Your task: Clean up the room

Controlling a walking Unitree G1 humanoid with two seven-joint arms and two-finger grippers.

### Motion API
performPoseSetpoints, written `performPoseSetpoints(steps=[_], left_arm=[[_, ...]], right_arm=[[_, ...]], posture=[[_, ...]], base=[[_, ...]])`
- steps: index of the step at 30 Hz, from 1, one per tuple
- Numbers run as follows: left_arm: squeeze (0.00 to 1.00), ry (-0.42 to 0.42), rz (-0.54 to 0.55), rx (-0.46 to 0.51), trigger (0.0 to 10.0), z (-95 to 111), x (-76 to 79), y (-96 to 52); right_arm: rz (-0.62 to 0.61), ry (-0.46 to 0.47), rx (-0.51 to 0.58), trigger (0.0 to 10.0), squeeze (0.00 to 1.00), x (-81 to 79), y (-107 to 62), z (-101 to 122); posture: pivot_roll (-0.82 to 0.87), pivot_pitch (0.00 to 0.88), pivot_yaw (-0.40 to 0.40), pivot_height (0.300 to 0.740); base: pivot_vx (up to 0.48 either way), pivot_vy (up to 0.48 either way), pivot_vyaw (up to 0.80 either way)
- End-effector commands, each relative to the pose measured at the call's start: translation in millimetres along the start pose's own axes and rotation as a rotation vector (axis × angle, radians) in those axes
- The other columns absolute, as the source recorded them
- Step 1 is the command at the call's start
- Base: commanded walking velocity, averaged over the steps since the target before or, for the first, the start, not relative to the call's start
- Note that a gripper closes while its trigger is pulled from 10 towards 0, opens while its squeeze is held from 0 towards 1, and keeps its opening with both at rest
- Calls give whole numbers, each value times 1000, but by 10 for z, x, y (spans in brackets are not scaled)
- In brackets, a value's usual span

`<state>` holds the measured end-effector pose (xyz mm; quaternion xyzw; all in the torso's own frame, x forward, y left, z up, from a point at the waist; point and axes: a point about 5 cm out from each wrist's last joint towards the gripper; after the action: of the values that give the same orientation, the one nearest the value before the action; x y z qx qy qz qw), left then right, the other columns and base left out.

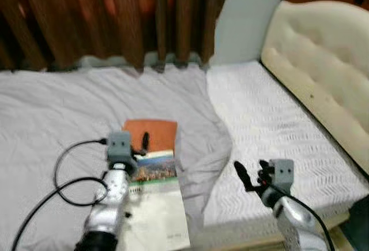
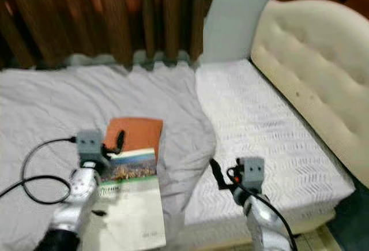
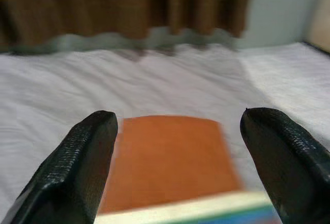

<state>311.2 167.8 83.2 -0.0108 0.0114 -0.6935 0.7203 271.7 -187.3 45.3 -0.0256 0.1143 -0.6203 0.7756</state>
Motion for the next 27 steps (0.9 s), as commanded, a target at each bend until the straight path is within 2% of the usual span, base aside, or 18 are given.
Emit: performPoseSetpoints(steps=[1,2,3,4,5,7,8,11,12,14,16,22,23,27], left_arm=[[0,-6,47,-40,10000,-68,-106,-25],[0,-24,91,-80,10000,-129,-220,10],[0,-24,91,-80,10000,-129,-220,10],[0,-53,165,-106,10000,-165,-462,55],[0,-53,165,-106,10000,-165,-462,55],[0,-81,201,-37,10000,-55,-597,41],[0,-81,201,-37,10000,-55,-597,41],[0,-125,257,59,10000,74,-730,-107],[0,-125,257,59,10000,74,-730,-107],[0,-149,318,68,10000,46,-773,-287],[0,-162,347,70,10000,14,-786,-382],[0,-193,335,53,10000,-62,-736,-432],[0,-262,349,10,10000,-174,-688,-495],[0,-320,341,-19,10000,-211,-629,-551]], right_arm=[[30,22,-10,10000,0,-69,-13,-22],[36,18,-24,10000,0,-53,-81,-28],[36,18,-24,10000,0,-53,-81,-28],[61,-6,-65,10000,0,-24,-233,-36],[61,-6,-65,10000,0,-24,-233,-36],[80,-20,-87,10000,0,-1,-344,-13],[80,-20,-87,10000,0,-1,-344,-13],[98,-25,-110,10000,0,-12,-410,8],[98,-25,-110,10000,0,-12,-410,8],[122,-30,-129,10000,0,-49,-433,-4],[132,-29,-144,10000,0,-67,-460,-3],[136,-25,-166,10000,0,-71,-483,-21],[150,-21,-181,10000,0,-103,-483,-30],[158,-17,-189,10000,0,-124,-480,-30]], posture=[[51,109,-67,740],[25,181,-93,740],[25,181,-93,740],[-36,251,-130,740],[-36,251,-130,740],[-52,273,-146,740],[-52,273,-146,740],[-60,308,-183,740],[-60,308,-183,740],[-54,320,-194,740],[-49,320,-196,740],[-37,326,-203,740],[-36,333,-209,740],[-25,339,-208,740]], base=[[0,0,0],[0,0,0],[0,0,0],[0,0,0],[0,0,0],[0,0,0],[0,0,0],[0,0,0],[0,0,0],[0,0,0],[0,0,0],[0,0,0],[0,0,0],[0,0,0]])
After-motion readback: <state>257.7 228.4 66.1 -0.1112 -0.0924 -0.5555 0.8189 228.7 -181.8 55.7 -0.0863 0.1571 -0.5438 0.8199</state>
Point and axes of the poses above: a point about 5 cm out from each wrist's last joint towards the gripper, its own y axis pointing out of the wrist towards the gripper, its own z axis along the axis of the wrist's last joint, x = y × z, and after that the axes turned 1 degree about -y, right-handed
